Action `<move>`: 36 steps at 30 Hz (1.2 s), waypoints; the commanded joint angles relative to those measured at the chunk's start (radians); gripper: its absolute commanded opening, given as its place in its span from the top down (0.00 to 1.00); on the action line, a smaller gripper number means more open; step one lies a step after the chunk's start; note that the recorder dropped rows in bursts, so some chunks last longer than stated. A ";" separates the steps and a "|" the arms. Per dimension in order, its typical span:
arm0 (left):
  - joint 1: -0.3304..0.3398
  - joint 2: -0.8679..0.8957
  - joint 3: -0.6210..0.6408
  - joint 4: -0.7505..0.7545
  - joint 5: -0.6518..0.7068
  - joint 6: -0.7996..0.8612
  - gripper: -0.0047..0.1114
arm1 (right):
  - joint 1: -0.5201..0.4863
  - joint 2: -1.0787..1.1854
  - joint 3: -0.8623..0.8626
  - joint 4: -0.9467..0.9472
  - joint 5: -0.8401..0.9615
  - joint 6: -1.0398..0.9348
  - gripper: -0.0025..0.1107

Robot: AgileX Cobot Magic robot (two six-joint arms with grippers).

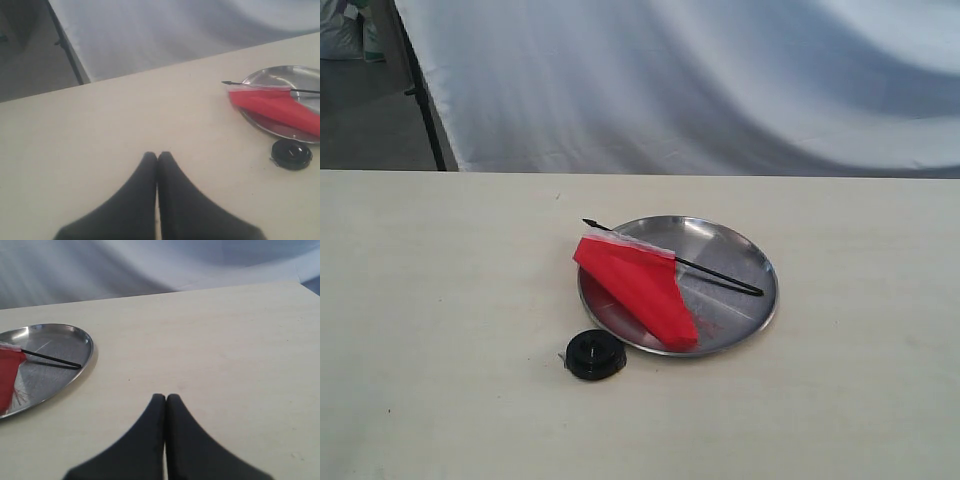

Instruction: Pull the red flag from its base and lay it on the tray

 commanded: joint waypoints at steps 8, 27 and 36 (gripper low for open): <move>0.000 -0.003 0.007 -0.464 0.005 0.003 0.96 | -0.003 -0.004 -0.003 0.005 -0.009 -0.003 0.98; 0.000 -0.003 0.007 -0.272 0.005 0.233 0.96 | -0.003 -0.004 -0.003 0.005 -0.009 -0.003 0.98; 0.000 -0.003 0.007 -0.205 0.005 0.235 0.96 | -0.003 -0.004 -0.003 0.005 -0.009 -0.003 0.98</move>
